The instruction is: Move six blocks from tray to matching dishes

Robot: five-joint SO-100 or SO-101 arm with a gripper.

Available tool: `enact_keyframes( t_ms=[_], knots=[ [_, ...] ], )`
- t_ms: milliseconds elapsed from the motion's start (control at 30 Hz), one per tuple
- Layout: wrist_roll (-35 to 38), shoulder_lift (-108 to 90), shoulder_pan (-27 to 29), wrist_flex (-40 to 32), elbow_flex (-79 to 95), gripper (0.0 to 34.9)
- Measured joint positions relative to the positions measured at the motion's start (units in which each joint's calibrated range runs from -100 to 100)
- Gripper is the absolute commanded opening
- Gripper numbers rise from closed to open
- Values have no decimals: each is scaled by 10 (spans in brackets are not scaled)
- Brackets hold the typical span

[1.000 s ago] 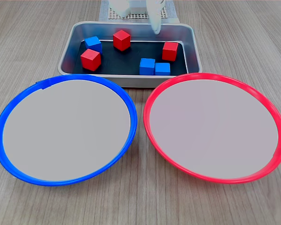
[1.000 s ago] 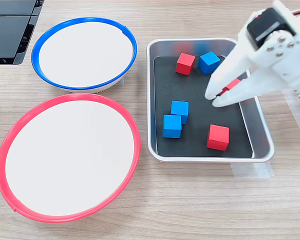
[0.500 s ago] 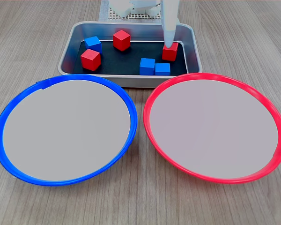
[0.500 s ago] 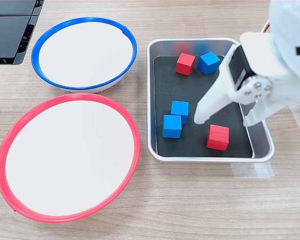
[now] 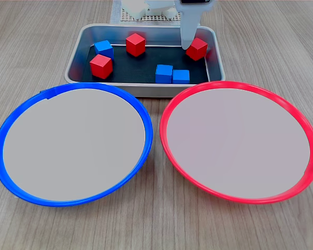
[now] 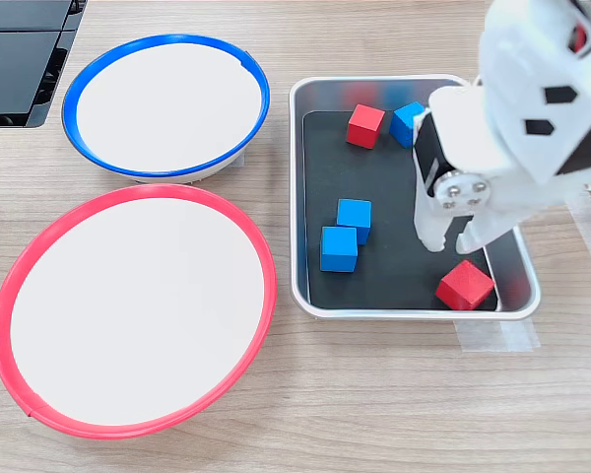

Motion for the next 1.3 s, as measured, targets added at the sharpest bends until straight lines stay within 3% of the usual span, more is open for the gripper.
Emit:
enact_keyframes(
  t_ms=[167,333,467,567,833,967,1033,1133,1167,1300],
  knots=[
    [19,6,37,82,-142,36],
    [63,19,27,104,-216,209],
    [134,7,4,111,-133,224],
    [169,-6,12,77,-34,232],
    [199,-10,-14,34,35,223],
    [206,5,-37,29,36,195],
    [204,14,-37,27,36,154],
    [208,23,-51,24,36,23],
    [208,26,-45,21,36,4],
    [209,39,-43,41,7,1]
  ],
)
